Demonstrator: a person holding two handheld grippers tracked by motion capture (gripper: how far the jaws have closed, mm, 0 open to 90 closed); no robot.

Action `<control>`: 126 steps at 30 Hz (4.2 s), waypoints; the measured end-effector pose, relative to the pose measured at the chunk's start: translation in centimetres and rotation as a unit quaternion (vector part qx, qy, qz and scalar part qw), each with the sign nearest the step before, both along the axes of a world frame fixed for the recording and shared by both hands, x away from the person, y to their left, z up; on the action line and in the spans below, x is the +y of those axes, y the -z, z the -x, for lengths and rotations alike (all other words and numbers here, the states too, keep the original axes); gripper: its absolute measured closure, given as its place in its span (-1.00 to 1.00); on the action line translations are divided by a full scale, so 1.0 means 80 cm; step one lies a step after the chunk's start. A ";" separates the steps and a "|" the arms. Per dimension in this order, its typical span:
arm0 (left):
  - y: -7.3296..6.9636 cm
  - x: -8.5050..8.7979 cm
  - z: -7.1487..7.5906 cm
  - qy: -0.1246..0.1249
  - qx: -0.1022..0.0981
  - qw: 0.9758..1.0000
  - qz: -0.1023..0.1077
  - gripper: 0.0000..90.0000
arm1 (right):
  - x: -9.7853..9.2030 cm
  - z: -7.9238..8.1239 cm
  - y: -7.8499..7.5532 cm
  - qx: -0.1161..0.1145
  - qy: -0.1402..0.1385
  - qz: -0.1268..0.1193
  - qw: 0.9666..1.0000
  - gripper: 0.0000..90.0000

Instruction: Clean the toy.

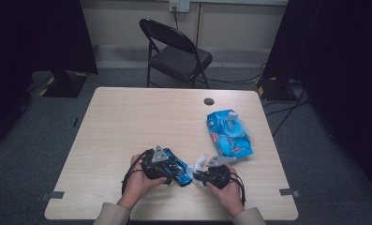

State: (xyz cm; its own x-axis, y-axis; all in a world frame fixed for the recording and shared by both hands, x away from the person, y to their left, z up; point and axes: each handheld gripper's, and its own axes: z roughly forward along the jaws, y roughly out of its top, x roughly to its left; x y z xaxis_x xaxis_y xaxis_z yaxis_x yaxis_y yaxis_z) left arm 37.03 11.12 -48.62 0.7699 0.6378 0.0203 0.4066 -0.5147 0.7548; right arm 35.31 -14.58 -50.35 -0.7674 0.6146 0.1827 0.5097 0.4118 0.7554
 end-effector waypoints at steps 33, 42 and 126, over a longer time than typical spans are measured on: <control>-0.002 0.000 0.001 -0.012 0.011 1.000 -0.004 -0.68 | 0.046 0.030 -0.002 0.026 -0.092 -0.003 0.995 0.92; -0.001 0.000 0.001 -0.010 0.011 1.000 0.001 -0.68 | 0.067 0.035 -0.001 0.015 -0.134 -0.013 0.991 0.90; -0.001 0.001 0.000 -0.004 0.011 1.000 0.000 -0.68 | 0.053 -0.094 -0.027 0.020 0.012 -0.064 0.998 0.96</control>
